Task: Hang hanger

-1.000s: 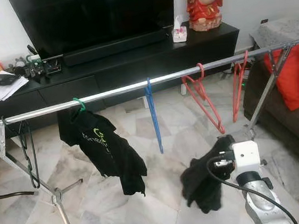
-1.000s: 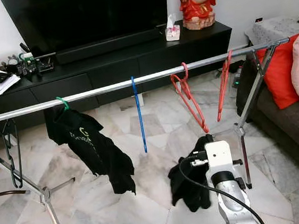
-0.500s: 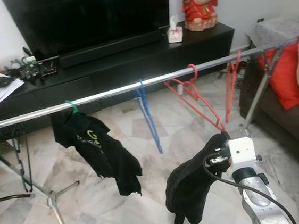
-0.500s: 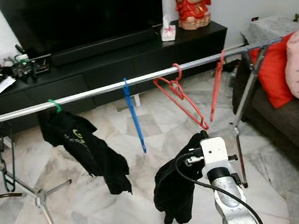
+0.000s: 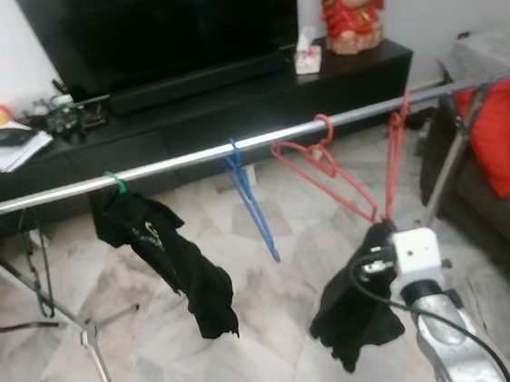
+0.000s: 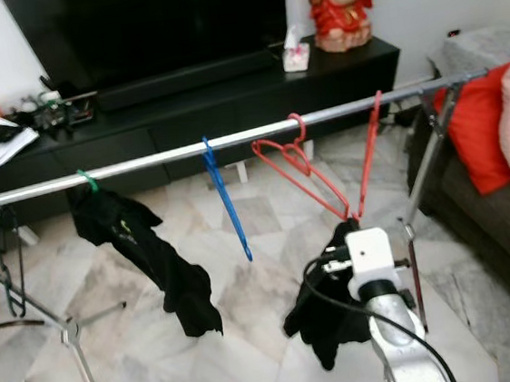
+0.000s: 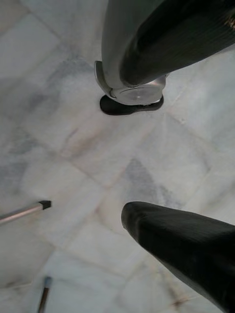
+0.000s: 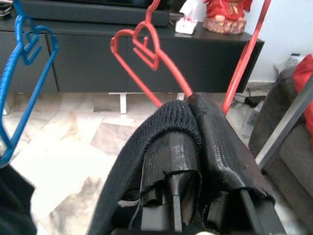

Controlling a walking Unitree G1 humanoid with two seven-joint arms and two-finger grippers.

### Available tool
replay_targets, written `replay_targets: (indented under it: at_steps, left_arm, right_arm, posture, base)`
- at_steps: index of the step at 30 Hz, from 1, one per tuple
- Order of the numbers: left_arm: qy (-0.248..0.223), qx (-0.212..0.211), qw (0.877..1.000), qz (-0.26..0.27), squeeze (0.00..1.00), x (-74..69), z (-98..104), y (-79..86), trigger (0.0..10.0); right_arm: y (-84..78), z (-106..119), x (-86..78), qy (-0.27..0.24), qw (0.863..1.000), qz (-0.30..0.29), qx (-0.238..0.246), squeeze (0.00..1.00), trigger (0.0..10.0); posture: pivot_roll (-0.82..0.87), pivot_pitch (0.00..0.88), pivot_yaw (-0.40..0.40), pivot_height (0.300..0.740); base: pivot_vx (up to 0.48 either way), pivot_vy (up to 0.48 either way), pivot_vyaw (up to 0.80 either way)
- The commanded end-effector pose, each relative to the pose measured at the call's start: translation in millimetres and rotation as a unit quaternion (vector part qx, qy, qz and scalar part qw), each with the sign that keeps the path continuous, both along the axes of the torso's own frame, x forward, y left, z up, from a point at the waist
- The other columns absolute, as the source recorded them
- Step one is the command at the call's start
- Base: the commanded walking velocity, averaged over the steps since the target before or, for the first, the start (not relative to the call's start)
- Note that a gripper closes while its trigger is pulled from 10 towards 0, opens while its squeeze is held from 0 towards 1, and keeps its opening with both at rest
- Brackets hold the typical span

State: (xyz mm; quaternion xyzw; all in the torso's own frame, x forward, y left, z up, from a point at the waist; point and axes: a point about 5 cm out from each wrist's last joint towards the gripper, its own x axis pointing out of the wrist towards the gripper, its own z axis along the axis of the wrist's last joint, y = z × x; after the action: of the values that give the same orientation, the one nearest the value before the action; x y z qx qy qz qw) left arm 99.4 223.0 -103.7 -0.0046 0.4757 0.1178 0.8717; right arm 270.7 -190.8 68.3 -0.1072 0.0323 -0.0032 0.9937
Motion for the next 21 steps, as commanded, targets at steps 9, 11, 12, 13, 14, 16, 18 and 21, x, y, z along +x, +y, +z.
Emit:
replay_targets:
  at_steps: [9,11,12,13,14,16,18,21]
  left_arm:
    - [0.010,0.008,1.000,-0.004,0.00,-3.4,-0.3,4.0,10.0]
    - [0.010,0.008,1.000,-0.004,0.00,-3.4,-0.3,4.1,10.0]
    - [0.010,0.008,1.000,-0.004,0.00,-3.4,-0.3,4.1,10.0]
    - [0.010,0.008,1.000,-0.003,0.00,-3.4,-0.3,4.1,10.0]
    - [0.010,0.008,1.000,-0.003,0.00,-3.4,-0.3,4.1,10.0]
    - [0.010,0.008,1.000,-0.003,0.00,-3.3,-0.3,4.1,10.0]
    - [0.010,0.008,1.000,-0.002,0.00,-3.3,-0.4,3.7,10.0]
    - [0.010,0.008,1.000,-0.002,0.00,-3.3,-0.4,3.6,10.0]
  right_arm:
    - [9.1,3.2,3.8,-0.010,1.000,0.011,0.007,0.00,10.0]
    - [9.3,3.4,4.0,-0.011,1.000,0.011,0.008,0.00,10.0]
    - [9.4,3.3,4.1,-0.011,1.000,0.011,0.008,0.00,10.0]
    - [9.6,3.0,4.3,-0.010,1.000,0.012,0.008,0.00,10.0]
    - [9.8,2.8,4.5,-0.010,1.000,0.012,0.008,0.00,10.0]
    - [10.9,1.1,4.8,-0.007,1.000,0.014,0.007,0.00,10.0]
    - [12.4,-1.1,4.9,-0.005,1.000,0.016,0.008,0.00,10.0]
    - [12.9,-1.9,5.3,-0.004,1.000,0.016,0.009,0.00,10.0]
  posture:
    - [-0.18,0.000,0.066,0.740]
    - [-0.18,0.000,0.066,0.740]
    - [-0.18,0.000,0.066,0.740]
    - [-0.18,0.000,0.067,0.740]
    - [-0.18,0.000,0.067,0.740]
    - [-0.18,0.000,0.067,0.740]
    - [-0.18,0.000,0.065,0.740]
    - [-0.18,0.000,0.063,0.740]
  base:
    - [0.000,-0.262,0.00]
    - [0.000,-0.261,0.00]
    - [0.000,-0.262,0.00]
    - [0.000,-0.262,0.00]
    - [0.000,-0.262,0.00]
    - [0.000,-0.264,0.00]
    - [0.000,-0.261,0.00]
    - [0.000,-0.261,0.00]
